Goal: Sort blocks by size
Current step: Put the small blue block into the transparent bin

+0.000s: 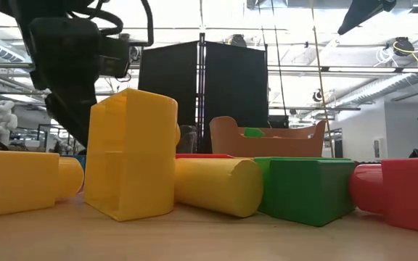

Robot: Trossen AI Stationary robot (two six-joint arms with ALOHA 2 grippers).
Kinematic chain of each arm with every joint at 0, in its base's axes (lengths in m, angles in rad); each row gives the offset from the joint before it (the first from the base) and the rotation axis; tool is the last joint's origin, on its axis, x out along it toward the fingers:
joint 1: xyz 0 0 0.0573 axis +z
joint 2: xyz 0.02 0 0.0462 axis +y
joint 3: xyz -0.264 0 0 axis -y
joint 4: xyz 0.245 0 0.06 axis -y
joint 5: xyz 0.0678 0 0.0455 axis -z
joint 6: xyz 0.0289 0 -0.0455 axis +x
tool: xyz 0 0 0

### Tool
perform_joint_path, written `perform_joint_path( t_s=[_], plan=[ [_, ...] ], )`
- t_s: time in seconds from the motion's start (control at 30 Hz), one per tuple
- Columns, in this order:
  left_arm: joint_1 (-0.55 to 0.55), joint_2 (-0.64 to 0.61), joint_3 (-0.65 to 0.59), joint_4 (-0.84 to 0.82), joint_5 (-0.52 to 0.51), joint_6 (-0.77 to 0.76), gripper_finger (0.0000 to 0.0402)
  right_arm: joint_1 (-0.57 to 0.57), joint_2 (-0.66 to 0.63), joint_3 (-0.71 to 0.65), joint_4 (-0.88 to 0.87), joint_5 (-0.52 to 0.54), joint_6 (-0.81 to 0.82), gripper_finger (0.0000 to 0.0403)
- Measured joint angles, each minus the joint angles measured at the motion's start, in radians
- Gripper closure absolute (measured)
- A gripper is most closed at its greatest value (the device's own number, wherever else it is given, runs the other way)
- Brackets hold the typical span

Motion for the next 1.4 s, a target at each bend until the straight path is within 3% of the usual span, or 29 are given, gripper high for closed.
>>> perform_joint_path(
  t_s=[0.27, 0.7, 0.9, 1.17, 1.4],
  plan=[
    [-0.024, 0.027, -0.004, 0.029, -0.014, -0.009, 0.0116, 0.000, 0.000, 0.000, 0.000, 0.000, 0.000, 0.0399],
    [-0.051, 0.189, 0.002, 0.083, 0.037, -0.128, 0.0122, 0.000, 0.000, -0.080, 0.002, -0.002, 0.002, 0.0399],
    [-0.051, 0.191, 0.000, 0.071, 0.035, -0.130, 0.0179, 0.000, 0.000, -0.128, 0.002, -0.006, 0.050, 0.0399],
    [-0.030, 0.190, -0.001, 0.063, 0.050, -0.132, 0.0316, 0.000, 0.000, -0.128, 0.006, -0.005, 0.026, 0.0399],
    [0.040, 0.158, 0.015, 0.044, 0.089, -0.082, 0.0324, 0.000, 0.000, -0.127, 0.006, -0.003, 0.000, 0.0399]
  ],
)
